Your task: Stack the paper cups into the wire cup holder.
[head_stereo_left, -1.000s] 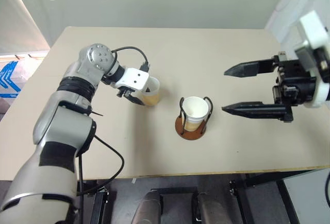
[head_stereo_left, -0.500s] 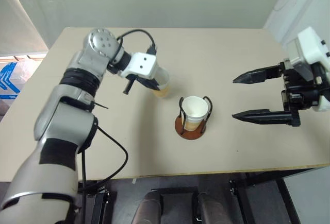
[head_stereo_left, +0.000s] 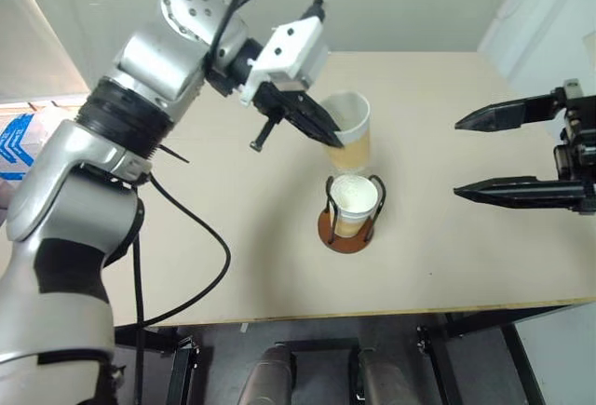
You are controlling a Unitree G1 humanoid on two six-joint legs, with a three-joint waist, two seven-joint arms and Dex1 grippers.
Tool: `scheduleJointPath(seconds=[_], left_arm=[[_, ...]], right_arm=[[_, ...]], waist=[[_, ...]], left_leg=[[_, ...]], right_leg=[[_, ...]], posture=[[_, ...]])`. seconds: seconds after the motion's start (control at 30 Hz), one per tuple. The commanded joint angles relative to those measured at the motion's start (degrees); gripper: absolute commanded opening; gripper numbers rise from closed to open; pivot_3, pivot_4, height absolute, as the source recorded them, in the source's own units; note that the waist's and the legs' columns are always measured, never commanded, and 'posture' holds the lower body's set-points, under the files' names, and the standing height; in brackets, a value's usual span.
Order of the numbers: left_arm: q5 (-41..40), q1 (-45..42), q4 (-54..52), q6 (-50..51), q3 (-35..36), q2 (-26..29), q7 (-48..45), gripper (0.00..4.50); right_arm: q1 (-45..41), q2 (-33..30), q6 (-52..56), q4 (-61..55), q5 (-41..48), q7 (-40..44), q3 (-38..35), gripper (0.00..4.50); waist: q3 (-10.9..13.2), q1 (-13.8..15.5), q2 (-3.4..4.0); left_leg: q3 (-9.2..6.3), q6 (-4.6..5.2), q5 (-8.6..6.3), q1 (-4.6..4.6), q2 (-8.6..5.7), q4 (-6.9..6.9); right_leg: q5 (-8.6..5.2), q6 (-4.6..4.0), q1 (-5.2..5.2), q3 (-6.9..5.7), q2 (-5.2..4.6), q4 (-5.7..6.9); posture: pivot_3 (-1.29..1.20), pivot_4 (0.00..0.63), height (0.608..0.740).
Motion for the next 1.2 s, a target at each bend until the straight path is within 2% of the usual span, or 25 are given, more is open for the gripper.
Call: scheduleJointPath(seconds=[0.03,0.17,0.37,0.53,0.67,0.83,0.97,1.2], left_arm=[[-2.89,-1.52,-1.83,0.29,-2.55,0.51,-1.87,0.01],[-1.71,-1.02,0.28,-2.56,-4.71,-1.65,-1.87,0.01],[-0.33,-0.88,4.61,-4.63,-4.3,-6.0,-1.87,0.01],[-1.08,-0.47,2.03,-5.69,-7.75,-4.02,-1.87,0.01],[0.92,0.01,0.33,-10.98,-12.73,-0.93,-1.87,0.01],[0.85,0.32,0.53,-12.17,-12.94,-1.51,-1.87,0.01],[-0.15,0.63,0.19,-7.83,-9.71,-3.96,-1.87,0.92],[1.8,0.26,4.45,-0.52,5.02,-11.58,-1.52,3.48]], right_arm=[[-0.32,-1.55,0.31,-0.2,0.65,-0.62,-3.55,4.5],[0.16,-1.5,0.97,-0.85,1.24,-1.63,-4.91,4.5],[1.42,-1.23,2.01,-1.99,2.73,-3.48,-6.5,4.5],[1.61,-1.4,2.1,-2.17,3.53,-4.46,-6.83,4.5],[1.82,-1.25,1.68,-2.05,3.55,-5.02,-6.77,4.5],[2.04,-0.75,0.88,-2.07,3.19,-5.23,-6.01,4.5],[2.33,-0.72,0.59,-2.07,3.09,-4.85,-5.59,4.5],[2.42,-1.21,-0.01,-1.67,2.41,-4.04,-4.8,4.5]], waist=[[0.01,-0.04,0.01],[0.04,0.06,0.1],[0.08,0.2,0.18],[0.09,0.09,0.22],[0.09,0.05,0.26],[0.09,0.33,0.28],[0.09,0.42,0.31],[0.09,0.4,0.32]], left_leg=[[0.06,0.0,0.01,0.03,-0.05,-0.03],[-0.01,0.01,0.01,0.03,0.0,0.03],[-0.03,0.11,-0.02,0.0,-0.15,0.15],[-0.05,0.22,-0.03,-0.04,-0.31,0.18],[-0.08,0.3,0.01,-0.03,-0.57,0.18],[-0.14,0.46,-0.05,-0.11,-0.79,0.28],[-0.25,0.52,-0.09,-0.3,-0.84,0.6],[-0.13,0.51,-0.08,-0.46,-1.04,0.85]], right_leg=[[-0.01,-0.02,-0.01,-0.07,0.09,0.02],[0.02,0.03,0.02,-0.07,-0.05,0.05],[0.03,0.19,0.12,-0.17,-0.25,0.01],[-0.03,0.36,0.15,-0.11,-0.48,-0.01],[-0.11,0.52,0.16,-0.13,-0.63,0.0],[-0.14,0.65,0.23,-0.26,-0.77,-0.03],[-0.16,0.73,0.27,-0.28,-0.94,-0.05],[-0.14,0.96,0.29,-0.29,-1.18,-0.06]], posture=[[0.0,0.15,0.74],[0.0,0.15,0.74],[0.0,0.15,0.74],[0.0,0.15,0.74],[0.0,0.15,0.74],[0.0,0.15,0.74],[0.0,0.15,0.74],[0.0,0.15,0.74]])
